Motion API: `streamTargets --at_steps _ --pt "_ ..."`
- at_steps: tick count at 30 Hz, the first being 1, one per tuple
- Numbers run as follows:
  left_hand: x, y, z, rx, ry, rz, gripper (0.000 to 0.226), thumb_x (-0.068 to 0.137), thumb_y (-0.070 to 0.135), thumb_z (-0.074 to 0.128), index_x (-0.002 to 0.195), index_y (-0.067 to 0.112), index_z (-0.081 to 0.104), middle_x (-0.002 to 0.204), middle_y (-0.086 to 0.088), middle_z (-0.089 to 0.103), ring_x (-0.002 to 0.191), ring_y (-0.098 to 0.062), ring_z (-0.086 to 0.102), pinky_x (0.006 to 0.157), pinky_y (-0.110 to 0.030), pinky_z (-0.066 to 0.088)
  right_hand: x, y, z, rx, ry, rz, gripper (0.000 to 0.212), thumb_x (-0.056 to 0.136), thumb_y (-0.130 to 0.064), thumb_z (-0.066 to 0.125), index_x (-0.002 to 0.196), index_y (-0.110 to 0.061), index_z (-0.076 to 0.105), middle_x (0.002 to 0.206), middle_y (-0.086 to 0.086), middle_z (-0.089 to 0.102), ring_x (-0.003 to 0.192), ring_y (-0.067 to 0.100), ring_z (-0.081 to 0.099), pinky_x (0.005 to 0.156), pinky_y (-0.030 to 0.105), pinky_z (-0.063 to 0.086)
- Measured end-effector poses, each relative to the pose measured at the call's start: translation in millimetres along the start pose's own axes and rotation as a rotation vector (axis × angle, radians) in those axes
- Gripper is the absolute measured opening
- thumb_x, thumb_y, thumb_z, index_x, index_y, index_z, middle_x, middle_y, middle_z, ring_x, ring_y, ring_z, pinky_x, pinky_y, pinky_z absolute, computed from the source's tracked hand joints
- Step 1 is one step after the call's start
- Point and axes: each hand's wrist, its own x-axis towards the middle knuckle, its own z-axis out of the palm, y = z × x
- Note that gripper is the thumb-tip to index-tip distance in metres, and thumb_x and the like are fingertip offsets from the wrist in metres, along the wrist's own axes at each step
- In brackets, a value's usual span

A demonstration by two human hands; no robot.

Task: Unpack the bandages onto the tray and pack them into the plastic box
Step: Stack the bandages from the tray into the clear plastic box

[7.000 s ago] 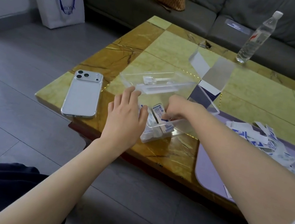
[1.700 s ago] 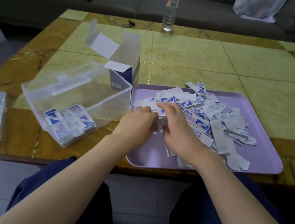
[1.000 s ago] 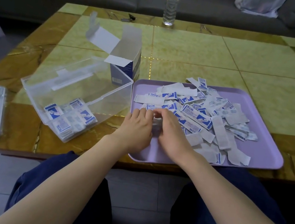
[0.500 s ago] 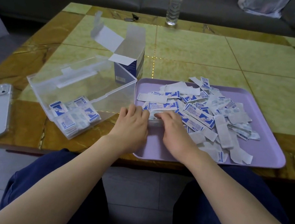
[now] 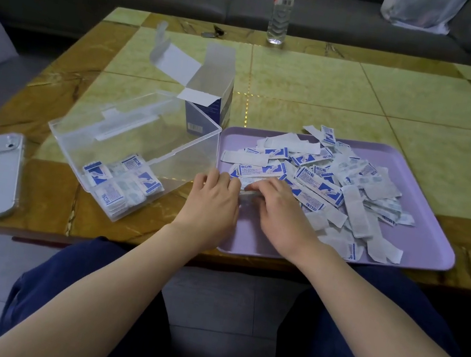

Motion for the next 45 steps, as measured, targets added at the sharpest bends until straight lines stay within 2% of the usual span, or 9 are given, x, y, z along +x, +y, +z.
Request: streamTargets --at_steps 6,10,16,22,27,34,38,42,45 --pt "-3 1 0 0.002 -0.032 0.012 0.056 0.082 0.031 0.000 0.114 0.012 0.042 0.121 -0.011 0.047 0.109 -0.028 0.038 0.092 -0.038 0.025 -3 -3 0 -0.010 -0.071 -0.021 0.032 0.091 0.002 0.044 0.120 -0.005 0.055 0.116 0.010 0.055 0.111 0.023 0.043 0.097 0.030 0.035" --pt "-4 1 1 -0.036 -0.067 -0.038 0.026 0.095 0.026 0.030 0.113 0.012 0.042 0.122 -0.010 0.046 0.112 -0.028 0.037 0.093 -0.036 0.026 -3 -1 -1 -0.079 -0.032 -0.057 0.023 0.090 -0.003 0.050 0.108 -0.005 0.064 0.100 0.012 0.060 0.101 0.027 0.047 0.089 0.036 0.039" --pt "-6 1 0 0.014 -0.092 -0.011 0.033 0.097 0.029 0.029 0.121 0.010 0.039 0.128 -0.013 0.043 0.117 -0.030 0.035 0.096 -0.039 0.025 -4 -2 -2 -0.060 -0.075 -0.063 0.021 0.093 -0.008 0.049 0.107 -0.007 0.065 0.097 0.009 0.055 0.098 0.022 0.046 0.084 0.033 0.039" --pt "-5 -2 -2 0.050 0.135 0.088 0.019 0.075 0.015 0.044 0.086 0.016 0.058 0.078 -0.003 0.064 0.076 -0.025 0.056 0.073 -0.034 0.034 -3 -1 -5 -0.009 -0.004 -0.021 0.019 0.091 -0.004 0.050 0.106 -0.004 0.063 0.104 0.009 0.061 0.102 0.026 0.052 0.087 0.039 0.044" --pt "-6 -9 -16 -0.129 0.236 0.084 0.035 0.059 -0.007 0.065 0.085 0.013 0.053 0.070 -0.003 0.058 0.064 -0.028 0.052 0.064 -0.031 0.024 0 -2 -15 0.138 0.023 -0.042 0.013 0.093 -0.011 0.054 0.103 -0.007 0.060 0.099 0.006 0.065 0.094 0.022 0.058 0.083 0.035 0.046" --pt "-13 -19 -27 -0.365 0.293 0.006 0.012 0.089 0.000 0.053 0.095 0.010 0.051 0.079 -0.005 0.056 0.069 -0.024 0.042 0.065 -0.030 0.027 -4 -16 -26 0.174 0.088 -0.113 0.018 0.097 -0.019 0.044 0.104 -0.008 0.057 0.079 -0.010 0.052 0.070 0.006 0.050 0.064 0.018 0.039" --pt "-22 -24 -39 -0.551 0.262 0.026 0.008 0.098 0.014 0.042 0.102 0.011 0.048 0.086 0.003 0.044 0.077 -0.016 0.035 0.073 -0.031 0.031 -5 -30 -21 0.186 0.047 -0.127 0.028 0.098 -0.027 0.035 0.114 -0.010 0.049 0.097 -0.004 0.054 0.082 0.010 0.053 0.073 0.024 0.044" --pt "-30 -35 -39 -0.585 0.217 0.005 0.004 0.099 0.018 0.040 0.096 0.017 0.042 0.083 0.005 0.040 0.078 -0.018 0.034 0.075 -0.032 0.029 1 -36 -16 0.158 0.047 -0.146 0.015 0.095 -0.006 0.045 0.109 -0.007 0.051 0.096 -0.003 0.050 0.082 0.014 0.051 0.075 0.031 0.045" --pt "-33 -39 -35 -0.584 0.213 -0.018 0.012 0.098 0.020 0.043 0.090 0.020 0.035 0.079 0.006 0.037 0.077 -0.018 0.032 0.069 -0.032 0.026 9 -37 -9 0.113 0.116 -0.143 0.014 0.091 0.000 0.051 0.101 -0.005 0.058 0.093 -0.003 0.051 0.085 0.016 0.053 0.078 0.022 0.042"
